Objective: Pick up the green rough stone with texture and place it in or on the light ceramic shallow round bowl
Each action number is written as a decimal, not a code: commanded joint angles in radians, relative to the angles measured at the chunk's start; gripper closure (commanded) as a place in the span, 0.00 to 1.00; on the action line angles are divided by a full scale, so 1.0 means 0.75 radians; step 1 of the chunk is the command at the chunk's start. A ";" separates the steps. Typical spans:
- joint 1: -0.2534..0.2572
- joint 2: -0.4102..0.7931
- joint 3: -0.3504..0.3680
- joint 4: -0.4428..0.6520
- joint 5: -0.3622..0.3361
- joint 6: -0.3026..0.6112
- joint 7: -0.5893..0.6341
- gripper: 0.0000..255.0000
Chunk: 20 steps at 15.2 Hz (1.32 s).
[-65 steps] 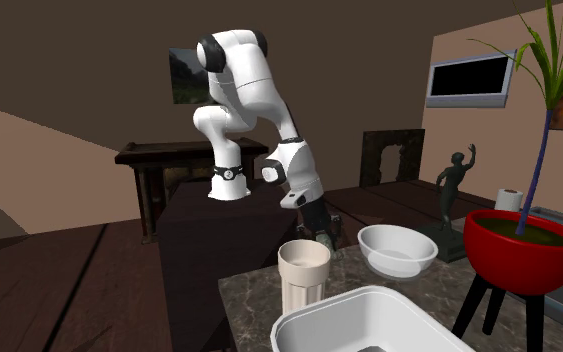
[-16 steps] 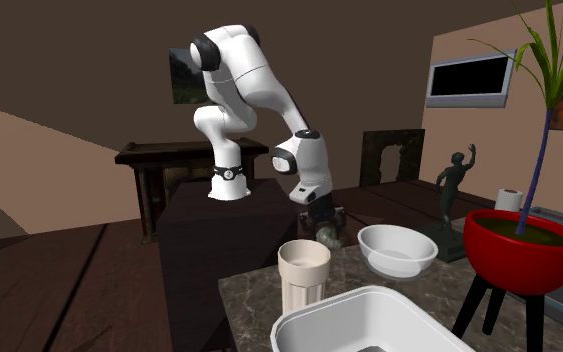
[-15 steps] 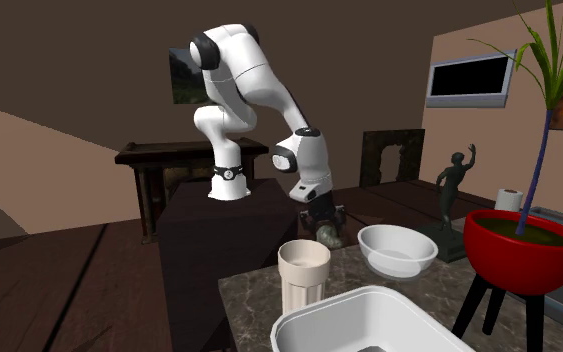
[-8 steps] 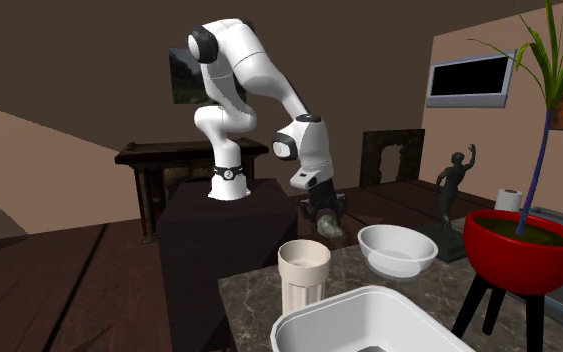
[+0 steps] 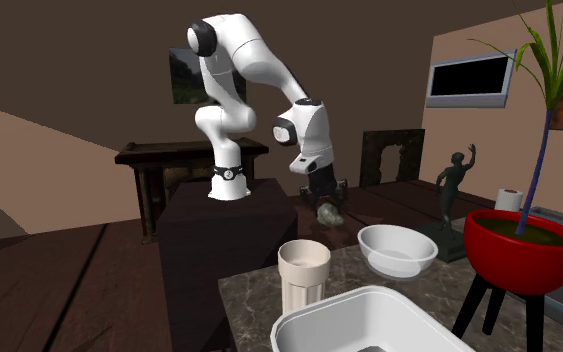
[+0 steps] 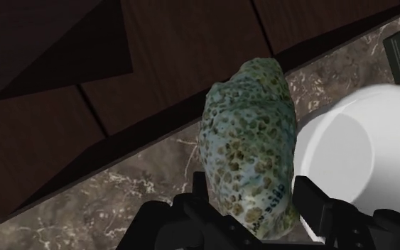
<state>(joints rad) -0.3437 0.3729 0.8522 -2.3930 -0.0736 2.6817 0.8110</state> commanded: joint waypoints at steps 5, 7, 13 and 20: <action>-0.112 -0.114 0.135 0.001 0.126 -0.100 -0.067 1.00; -0.148 -0.155 0.178 0.004 0.173 -0.135 -0.094 1.00; 0.105 0.020 0.026 0.279 -0.021 -0.242 0.128 1.00; 0.420 0.281 -0.127 0.727 -0.191 -0.427 0.319 1.00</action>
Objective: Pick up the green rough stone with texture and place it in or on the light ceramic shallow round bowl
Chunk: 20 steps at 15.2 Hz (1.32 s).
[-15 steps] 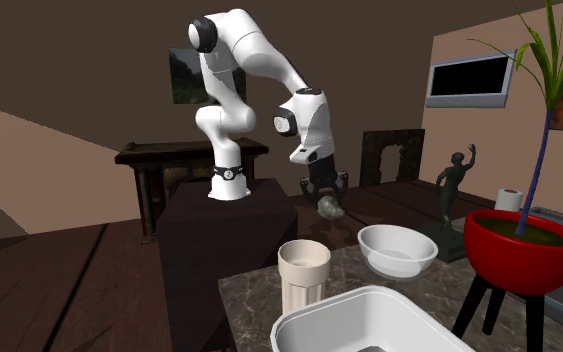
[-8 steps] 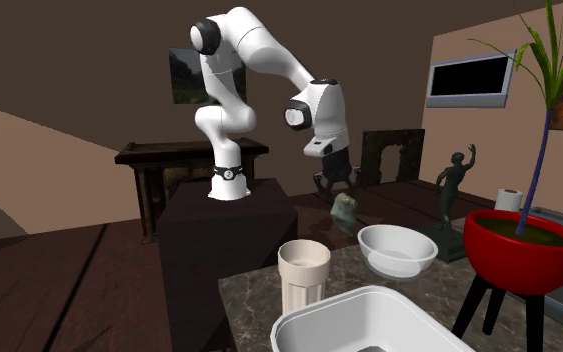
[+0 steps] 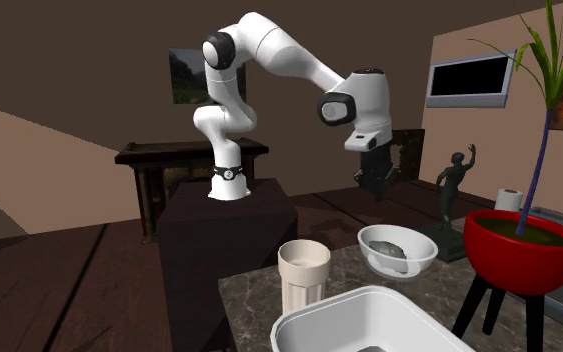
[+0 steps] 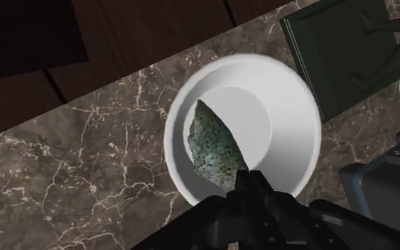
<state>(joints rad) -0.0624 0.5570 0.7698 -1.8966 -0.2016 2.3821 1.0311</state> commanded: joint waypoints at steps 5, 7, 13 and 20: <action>0.058 0.124 -0.052 0.045 -0.093 0.041 -0.073 0.00; 0.096 0.206 -0.087 0.084 -0.151 0.063 -0.124 0.00; 0.194 0.419 -0.172 0.210 -0.279 0.108 -0.254 0.00; 0.248 0.510 -0.220 0.251 -0.316 0.164 -0.233 0.00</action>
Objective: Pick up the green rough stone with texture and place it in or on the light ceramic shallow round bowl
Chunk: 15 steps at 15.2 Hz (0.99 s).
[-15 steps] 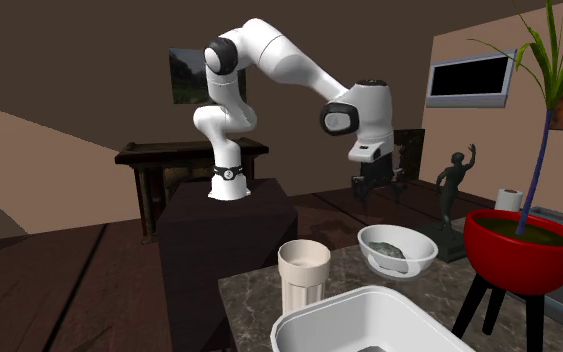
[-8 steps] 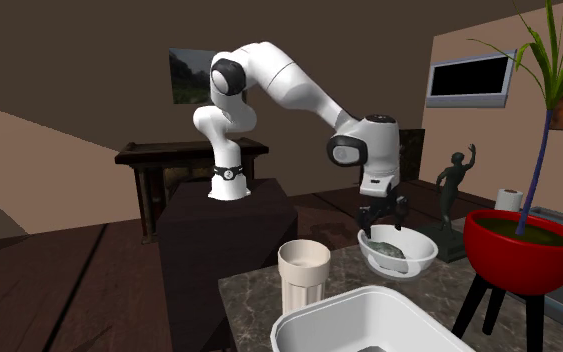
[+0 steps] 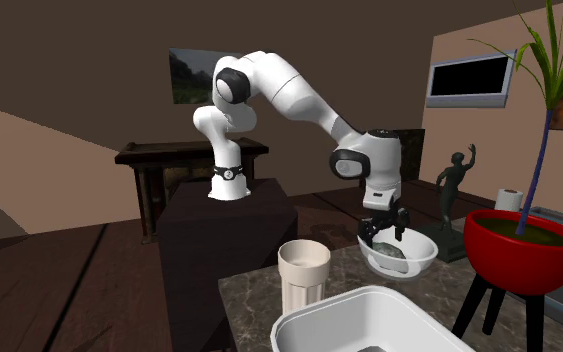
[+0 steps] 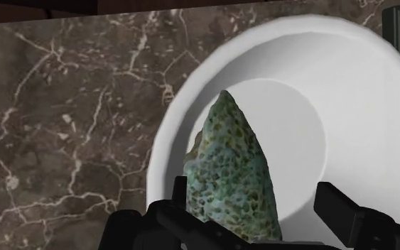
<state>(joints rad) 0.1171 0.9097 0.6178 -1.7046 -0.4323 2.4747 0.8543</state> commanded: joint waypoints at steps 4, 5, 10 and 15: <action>0.007 0.041 -0.015 -0.004 -0.012 0.040 0.005 0.00; 0.006 0.042 -0.014 -0.004 -0.013 0.040 0.005 0.00; 0.028 0.063 -0.018 0.029 -0.017 0.031 0.015 1.00; 0.031 0.069 -0.021 0.034 -0.018 0.032 0.014 1.00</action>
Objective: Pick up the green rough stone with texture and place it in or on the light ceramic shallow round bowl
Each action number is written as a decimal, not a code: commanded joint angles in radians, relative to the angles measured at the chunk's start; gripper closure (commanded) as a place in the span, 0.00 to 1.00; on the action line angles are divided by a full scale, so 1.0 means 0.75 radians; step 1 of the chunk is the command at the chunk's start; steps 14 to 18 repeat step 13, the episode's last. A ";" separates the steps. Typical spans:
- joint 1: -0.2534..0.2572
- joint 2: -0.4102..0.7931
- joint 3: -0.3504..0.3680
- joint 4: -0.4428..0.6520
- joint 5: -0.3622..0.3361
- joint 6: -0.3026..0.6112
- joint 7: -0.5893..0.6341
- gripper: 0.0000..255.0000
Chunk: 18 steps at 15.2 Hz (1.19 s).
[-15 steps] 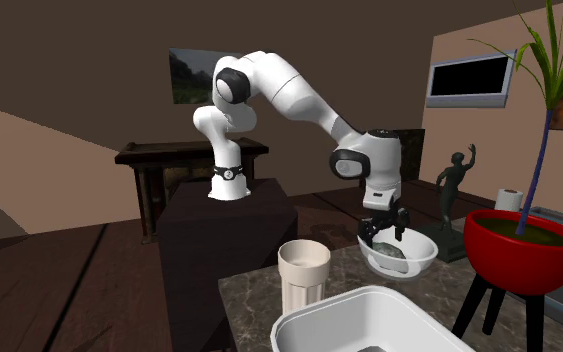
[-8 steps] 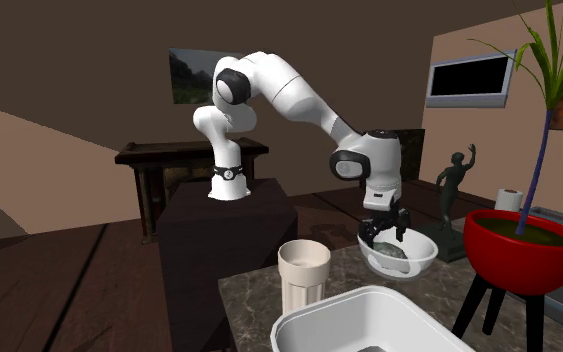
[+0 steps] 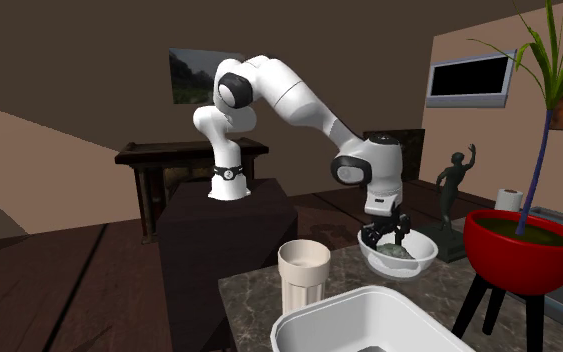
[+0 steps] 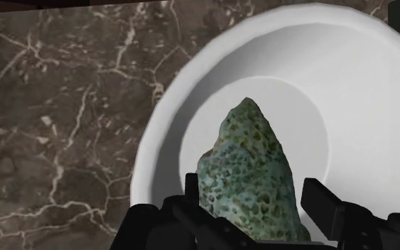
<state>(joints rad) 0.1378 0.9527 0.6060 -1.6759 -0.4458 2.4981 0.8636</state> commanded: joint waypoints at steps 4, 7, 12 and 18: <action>-0.035 -0.042 0.018 -0.055 0.012 -0.009 -0.007 1.00; -0.053 -0.083 0.041 -0.071 0.028 -0.036 -0.008 1.00; -0.082 -0.148 0.080 -0.092 0.056 -0.082 -0.013 1.00; -0.088 -0.160 0.088 -0.095 0.062 -0.092 -0.014 1.00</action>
